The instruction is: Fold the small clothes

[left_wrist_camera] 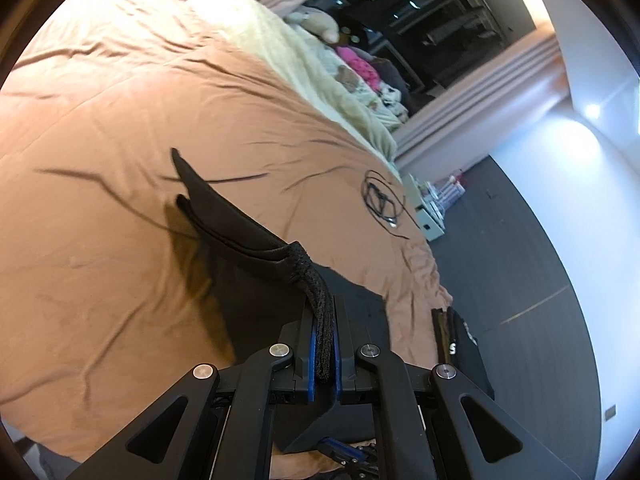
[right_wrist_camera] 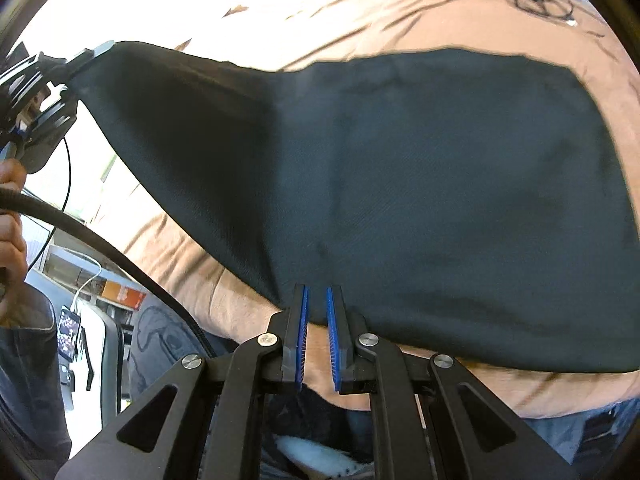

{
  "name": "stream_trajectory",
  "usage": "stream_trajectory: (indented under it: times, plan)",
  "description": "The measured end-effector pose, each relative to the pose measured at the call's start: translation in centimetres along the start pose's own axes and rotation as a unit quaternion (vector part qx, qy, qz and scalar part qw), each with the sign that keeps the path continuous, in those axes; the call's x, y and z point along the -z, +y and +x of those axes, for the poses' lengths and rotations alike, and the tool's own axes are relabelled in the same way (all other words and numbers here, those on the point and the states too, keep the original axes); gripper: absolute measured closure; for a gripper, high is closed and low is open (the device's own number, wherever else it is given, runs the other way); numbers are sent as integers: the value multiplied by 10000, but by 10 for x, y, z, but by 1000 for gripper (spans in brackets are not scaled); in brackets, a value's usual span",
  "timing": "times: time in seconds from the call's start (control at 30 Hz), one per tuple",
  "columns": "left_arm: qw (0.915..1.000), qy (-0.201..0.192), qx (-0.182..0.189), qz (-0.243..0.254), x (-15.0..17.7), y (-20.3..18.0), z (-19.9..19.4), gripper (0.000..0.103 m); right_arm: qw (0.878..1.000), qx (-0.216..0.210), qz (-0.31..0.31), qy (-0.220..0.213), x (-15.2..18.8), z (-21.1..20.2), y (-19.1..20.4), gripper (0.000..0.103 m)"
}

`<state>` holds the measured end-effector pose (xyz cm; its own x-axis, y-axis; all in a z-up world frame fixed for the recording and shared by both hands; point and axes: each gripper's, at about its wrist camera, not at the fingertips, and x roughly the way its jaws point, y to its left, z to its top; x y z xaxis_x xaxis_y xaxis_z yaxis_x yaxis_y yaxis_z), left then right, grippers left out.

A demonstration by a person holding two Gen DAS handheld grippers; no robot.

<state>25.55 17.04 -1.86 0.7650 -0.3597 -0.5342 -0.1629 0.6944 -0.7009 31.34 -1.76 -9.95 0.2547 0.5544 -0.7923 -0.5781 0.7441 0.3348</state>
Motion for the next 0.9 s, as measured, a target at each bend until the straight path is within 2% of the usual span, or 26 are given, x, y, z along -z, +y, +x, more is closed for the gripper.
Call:
stream_trajectory:
  times: [0.1,0.2,0.27,0.37,0.57,0.9]
  plan:
    - [9998,59,83,149,-1,-18,8,97,9998,141,13,-168,0,-17,-10,96]
    - [9993,149,176,295,-1,-37,18,97,9992,229,78,-314,1,-33,-20,87]
    - [9987,227,232,390,0,-50,26,97,9988,248,144,-404,2,-44,-30,70]
    - [9976,343,312,523,4,-69,38,97,9975,299,258,-590,10,-61,-41,55]
    - [9939,637,453,778,18,-98,61,97,9944,270,591,-831,26,-96,-75,54]
    - [9820,1379,578,1151,68,-137,115,97,9888,265,1044,-1038,59,-136,-115,54]
